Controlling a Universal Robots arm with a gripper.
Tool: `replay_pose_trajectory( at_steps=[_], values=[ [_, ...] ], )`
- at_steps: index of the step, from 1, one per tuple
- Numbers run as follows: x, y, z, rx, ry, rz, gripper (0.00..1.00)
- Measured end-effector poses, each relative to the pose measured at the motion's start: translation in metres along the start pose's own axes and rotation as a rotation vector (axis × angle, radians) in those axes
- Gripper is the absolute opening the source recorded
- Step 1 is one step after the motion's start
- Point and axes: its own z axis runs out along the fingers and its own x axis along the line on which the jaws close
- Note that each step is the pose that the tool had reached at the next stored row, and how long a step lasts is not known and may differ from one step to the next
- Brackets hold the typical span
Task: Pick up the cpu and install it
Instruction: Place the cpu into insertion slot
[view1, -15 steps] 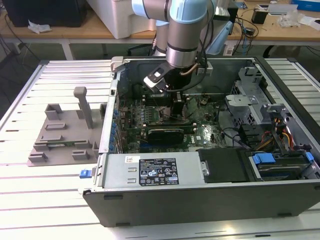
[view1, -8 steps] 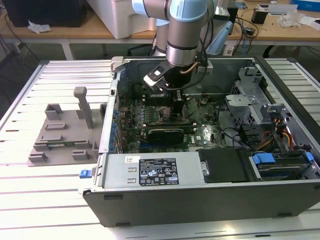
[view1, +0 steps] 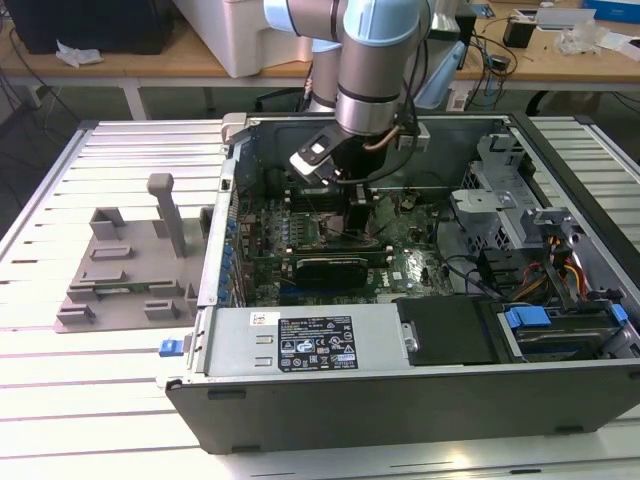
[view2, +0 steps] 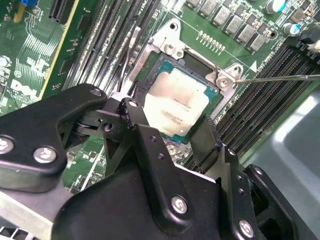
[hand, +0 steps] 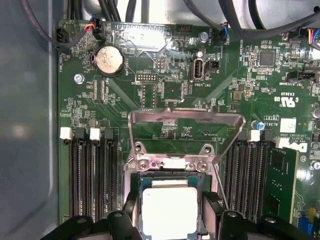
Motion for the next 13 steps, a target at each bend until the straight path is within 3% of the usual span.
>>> replay_pose_trajectory(
  at_steps=[9, 11, 13],
  values=[
    [-0.0036, 0.0058, -0.0002, 0.0020, 0.0088, -0.001, 0.62],
    [-0.0037, 0.0058, -0.0008, 0.0020, 0.0130, -0.001, 0.62],
    [-0.0039, 0.0054, -0.0087, 0.0017, 0.0228, -0.002, 0.62]
  ],
)
